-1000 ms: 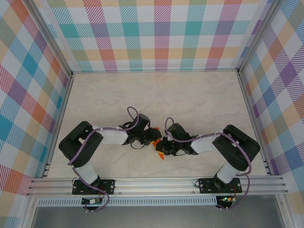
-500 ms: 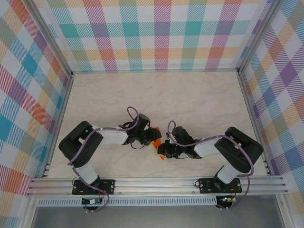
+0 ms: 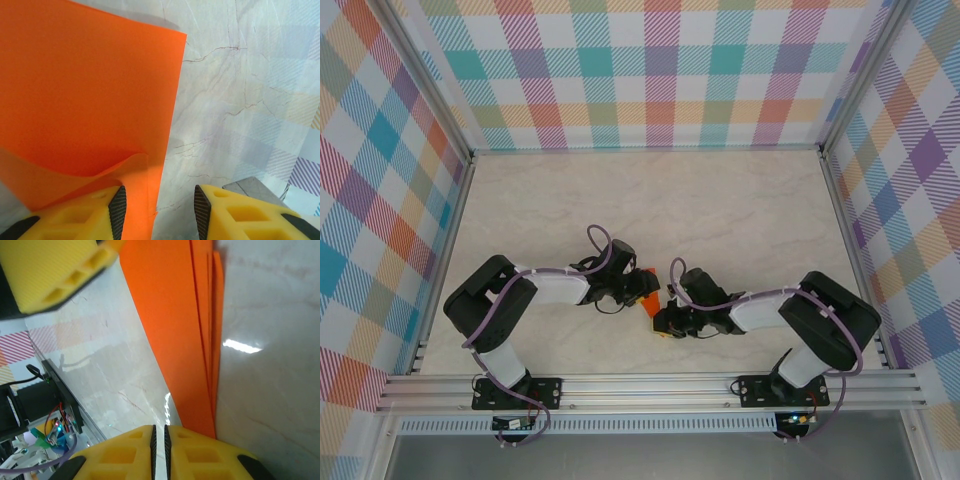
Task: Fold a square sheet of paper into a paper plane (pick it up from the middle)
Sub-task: Fold the wing for the fifth time at the center of the table.
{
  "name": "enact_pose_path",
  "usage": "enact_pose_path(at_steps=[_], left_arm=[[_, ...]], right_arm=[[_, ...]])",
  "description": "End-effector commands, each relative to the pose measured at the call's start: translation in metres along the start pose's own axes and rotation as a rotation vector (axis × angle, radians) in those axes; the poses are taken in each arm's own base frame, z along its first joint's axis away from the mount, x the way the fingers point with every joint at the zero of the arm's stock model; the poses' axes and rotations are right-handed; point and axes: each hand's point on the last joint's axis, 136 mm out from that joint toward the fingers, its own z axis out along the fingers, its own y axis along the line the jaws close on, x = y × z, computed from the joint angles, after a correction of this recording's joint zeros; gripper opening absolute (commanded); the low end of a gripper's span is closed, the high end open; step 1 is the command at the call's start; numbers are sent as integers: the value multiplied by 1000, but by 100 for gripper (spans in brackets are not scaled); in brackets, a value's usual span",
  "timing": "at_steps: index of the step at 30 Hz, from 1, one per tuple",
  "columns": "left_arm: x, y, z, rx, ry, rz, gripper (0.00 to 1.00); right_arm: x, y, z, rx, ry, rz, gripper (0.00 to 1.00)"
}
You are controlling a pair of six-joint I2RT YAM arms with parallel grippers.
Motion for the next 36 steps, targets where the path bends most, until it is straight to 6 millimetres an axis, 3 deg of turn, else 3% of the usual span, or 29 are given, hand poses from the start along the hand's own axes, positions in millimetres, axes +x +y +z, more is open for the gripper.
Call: enact_pose_path(at_steps=[1, 5, 13, 19, 24, 28, 36], left_arm=[[5, 34, 4, -113, -6, -43, 43], [5, 33, 3, -110, -6, -41, 43], [7, 32, 4, -105, 4, -40, 43], [6, 30, 3, -101, 3, -40, 43], [7, 29, 3, -95, 5, -39, 44], [6, 26, 2, -85, 4, -36, 44], [1, 7, -4, -42, -7, 10, 46]], right_arm=[[53, -56, -8, 194, 164, 114, 16], [48, -46, -16, 183, 128, 85, 16], [2, 27, -33, 16, -76, -21, 18], [-31, 37, -20, -14, -176, 37, 18], [-48, 36, -6, -39, -214, 88, 17], [-50, 28, -3, -7, -210, 80, 17], [-11, -48, 9, 225, -24, 175, 14]])
